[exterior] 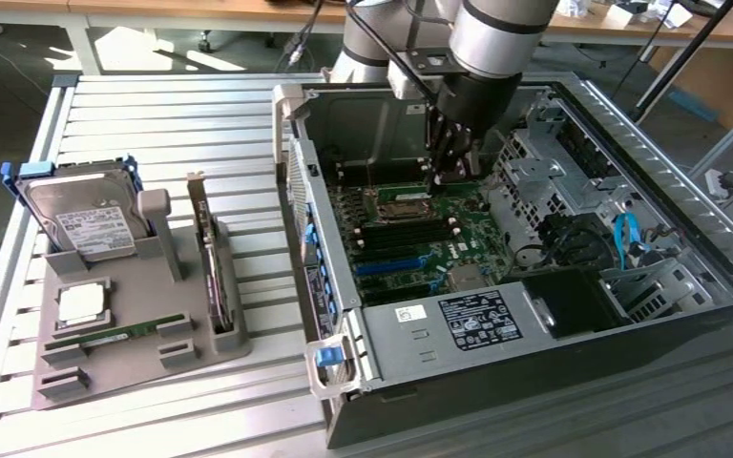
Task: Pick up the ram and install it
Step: 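Insert the ram into the slot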
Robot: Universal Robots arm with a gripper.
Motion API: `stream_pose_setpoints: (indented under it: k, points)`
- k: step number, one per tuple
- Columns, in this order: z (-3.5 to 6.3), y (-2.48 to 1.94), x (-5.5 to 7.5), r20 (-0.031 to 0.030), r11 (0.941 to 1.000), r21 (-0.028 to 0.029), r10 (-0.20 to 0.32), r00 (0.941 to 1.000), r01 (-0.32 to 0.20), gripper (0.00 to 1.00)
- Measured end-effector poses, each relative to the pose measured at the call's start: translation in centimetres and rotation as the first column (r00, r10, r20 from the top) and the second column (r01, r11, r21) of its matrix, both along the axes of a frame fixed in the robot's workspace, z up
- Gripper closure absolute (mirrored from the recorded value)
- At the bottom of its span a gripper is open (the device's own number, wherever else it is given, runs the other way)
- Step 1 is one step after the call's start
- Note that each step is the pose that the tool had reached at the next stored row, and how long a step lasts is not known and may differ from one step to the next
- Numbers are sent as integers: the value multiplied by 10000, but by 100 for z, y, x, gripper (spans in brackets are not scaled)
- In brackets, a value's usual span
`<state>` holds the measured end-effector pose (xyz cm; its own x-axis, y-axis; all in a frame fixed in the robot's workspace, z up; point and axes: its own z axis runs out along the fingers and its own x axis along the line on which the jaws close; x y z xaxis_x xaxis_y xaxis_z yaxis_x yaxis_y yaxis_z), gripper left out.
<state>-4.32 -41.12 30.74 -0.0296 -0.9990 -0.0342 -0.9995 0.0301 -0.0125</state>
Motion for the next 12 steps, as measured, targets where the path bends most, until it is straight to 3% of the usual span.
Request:
stream_pose_setpoints:
  k: [12]
  points:
    - [-308, 11, 35, 1, 10000, 0, 1, 10000, -1, 88]
